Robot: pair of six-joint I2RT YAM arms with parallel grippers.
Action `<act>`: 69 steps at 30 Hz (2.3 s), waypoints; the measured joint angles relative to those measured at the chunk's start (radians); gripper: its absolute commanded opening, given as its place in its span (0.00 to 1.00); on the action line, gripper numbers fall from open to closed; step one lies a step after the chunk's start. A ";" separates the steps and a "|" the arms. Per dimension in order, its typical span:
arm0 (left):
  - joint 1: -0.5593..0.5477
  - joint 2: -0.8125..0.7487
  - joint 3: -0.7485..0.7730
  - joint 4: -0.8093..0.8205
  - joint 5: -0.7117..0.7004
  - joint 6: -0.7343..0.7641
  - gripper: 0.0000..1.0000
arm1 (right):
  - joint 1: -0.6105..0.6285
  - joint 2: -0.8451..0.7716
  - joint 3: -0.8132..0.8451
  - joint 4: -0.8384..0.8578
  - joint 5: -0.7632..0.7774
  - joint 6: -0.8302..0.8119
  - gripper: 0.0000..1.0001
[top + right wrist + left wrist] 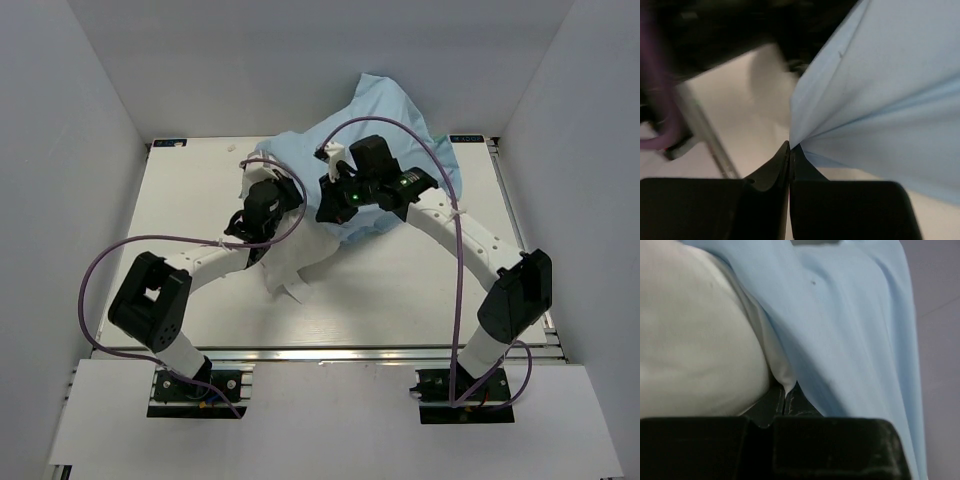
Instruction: Put the pillow into the pillowcase
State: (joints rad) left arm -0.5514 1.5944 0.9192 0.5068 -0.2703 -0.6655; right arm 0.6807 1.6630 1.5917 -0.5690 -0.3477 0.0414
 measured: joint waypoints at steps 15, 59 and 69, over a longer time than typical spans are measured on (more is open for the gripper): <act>0.005 -0.014 -0.063 0.039 -0.071 -0.140 0.12 | -0.007 0.164 0.089 0.100 -0.199 0.095 0.41; 0.031 -0.296 0.023 -0.811 0.202 0.591 0.98 | -0.465 0.204 0.033 0.022 0.428 0.256 0.89; 0.029 0.070 0.258 -0.796 0.179 0.696 0.95 | -0.467 0.224 0.078 0.019 0.397 0.187 0.89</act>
State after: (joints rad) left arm -0.5228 1.6646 1.1774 -0.2890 -0.0914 0.0307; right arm 0.2142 1.8874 1.6699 -0.5499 0.0494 0.2283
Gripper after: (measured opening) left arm 0.982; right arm 0.893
